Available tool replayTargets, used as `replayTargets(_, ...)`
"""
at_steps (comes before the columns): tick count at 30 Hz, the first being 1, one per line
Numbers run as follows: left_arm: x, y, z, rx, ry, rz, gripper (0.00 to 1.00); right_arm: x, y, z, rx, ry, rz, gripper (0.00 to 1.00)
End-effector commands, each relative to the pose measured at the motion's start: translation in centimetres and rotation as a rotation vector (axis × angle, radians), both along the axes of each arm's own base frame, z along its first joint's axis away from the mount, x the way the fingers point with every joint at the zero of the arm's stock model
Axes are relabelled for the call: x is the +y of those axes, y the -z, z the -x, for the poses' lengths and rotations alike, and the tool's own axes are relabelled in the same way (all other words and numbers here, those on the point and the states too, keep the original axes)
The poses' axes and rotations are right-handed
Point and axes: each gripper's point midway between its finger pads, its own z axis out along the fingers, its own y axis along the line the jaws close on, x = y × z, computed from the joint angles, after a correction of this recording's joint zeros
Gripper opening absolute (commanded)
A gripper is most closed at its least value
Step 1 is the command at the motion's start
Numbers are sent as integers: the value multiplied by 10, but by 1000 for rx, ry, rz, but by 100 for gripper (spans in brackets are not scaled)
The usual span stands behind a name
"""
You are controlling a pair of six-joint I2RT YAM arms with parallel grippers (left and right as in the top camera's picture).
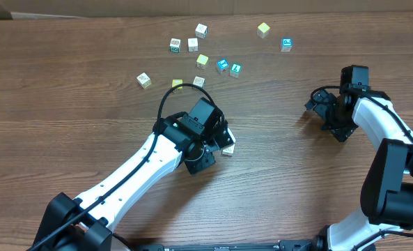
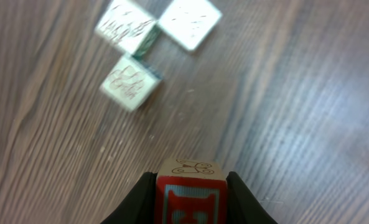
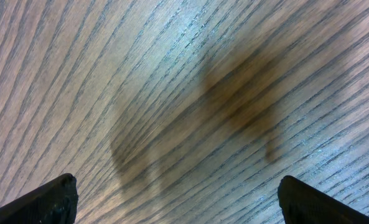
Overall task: Form a circle
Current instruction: 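Carry the red 3 block down to the center block cluster, then lower the red 3 block beside the bee block and release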
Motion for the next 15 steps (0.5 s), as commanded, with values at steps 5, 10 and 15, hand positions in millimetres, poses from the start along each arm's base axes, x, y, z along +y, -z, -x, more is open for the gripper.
replayTargets(5, -15, 26, 17, 90, 259, 34, 4, -3, -5, -7, -21, 1, 10, 100)
replayTargets(10, -17, 51, 17, 135, 302, 11, 5, -3, -5, -7, -21, 1, 10, 100)
replayTargets(15, -19, 67, 14, 150, 300, 3, 9, -3, -5, -7, -21, 1, 10, 100)
